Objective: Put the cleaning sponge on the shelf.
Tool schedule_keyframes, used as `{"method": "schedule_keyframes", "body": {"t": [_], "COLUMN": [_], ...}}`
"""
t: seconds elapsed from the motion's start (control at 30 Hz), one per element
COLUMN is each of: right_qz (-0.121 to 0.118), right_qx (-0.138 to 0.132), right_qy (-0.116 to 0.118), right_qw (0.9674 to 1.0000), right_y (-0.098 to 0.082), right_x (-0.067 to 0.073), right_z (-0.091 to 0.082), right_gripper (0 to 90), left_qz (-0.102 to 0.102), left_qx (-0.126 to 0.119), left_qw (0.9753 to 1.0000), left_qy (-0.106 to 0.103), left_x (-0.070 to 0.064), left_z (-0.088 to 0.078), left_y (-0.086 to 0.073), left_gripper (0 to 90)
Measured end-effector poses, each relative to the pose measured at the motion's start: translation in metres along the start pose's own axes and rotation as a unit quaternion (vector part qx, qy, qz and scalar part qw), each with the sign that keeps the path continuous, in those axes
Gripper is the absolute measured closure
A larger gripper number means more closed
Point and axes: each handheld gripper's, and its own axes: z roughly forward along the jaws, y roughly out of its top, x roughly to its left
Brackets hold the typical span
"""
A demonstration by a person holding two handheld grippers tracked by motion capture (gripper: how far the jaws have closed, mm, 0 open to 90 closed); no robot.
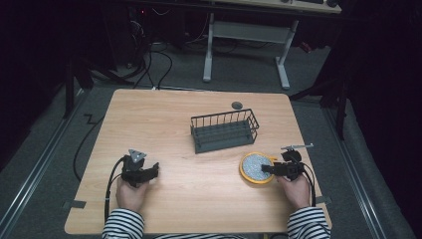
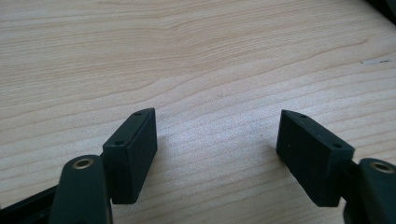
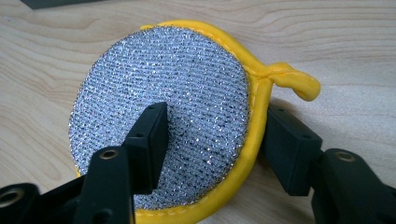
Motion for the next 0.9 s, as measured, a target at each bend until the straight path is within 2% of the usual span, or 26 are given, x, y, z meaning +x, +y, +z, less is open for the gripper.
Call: {"method": "schedule_keyframes", "body": {"t": [0.03, 0.27, 0.37, 0.47, 0.6, 0.7, 0.9], "right_qz": [0.0, -0.016, -0.032, -0.046, -0.05, -0.052, -0.055], "right_qx": [0.0, 0.01, 0.015, 0.02, 0.02, 0.005, -0.014], "right_qy": [0.0, 0.01, 0.006, 0.004, 0.013, 0.026, 0.023], "right_qw": [1.0, 0.9998, 0.9994, 0.9987, 0.9985, 0.9983, 0.9981], "right_y": [0.0, 0.005, 0.008, 0.011, 0.012, 0.011, 0.015], "right_x": [0.0, -0.001, 0.003, 0.006, 0.006, 0.006, 0.005], "right_z": [0.0, -0.002, -0.002, -0.001, -0.003, -0.007, -0.016], "right_gripper": [47.5, 71.5, 78.0, 80.3, 81.2, 81.2, 81.4], "left_qz": [0.0, 0.0, 0.0, 0.0, 0.0, 0.003, 0.003], "left_qx": [0.0, 0.0, 0.0, 0.0, 0.0, 0.0, 0.001], "left_qw": [1.0, 1.0, 1.0, 1.0, 1.0, 1.0, 1.0], "left_qy": [0.0, 0.0, 0.0, 0.0, 0.0, 0.0, 0.0], "left_x": [0.0, 0.0, 0.0, 0.0, 0.0, 0.0, 0.0], "left_z": [0.0, 0.0, 0.0, 0.0, 0.0, 0.0, 0.0], "left_y": [0.0, 0.0, 0.0, 0.0, 0.0, 0.0, 0.0], "left_gripper": [29.7, 29.7, 29.6, 29.6, 29.6, 29.9, 30.1]}}
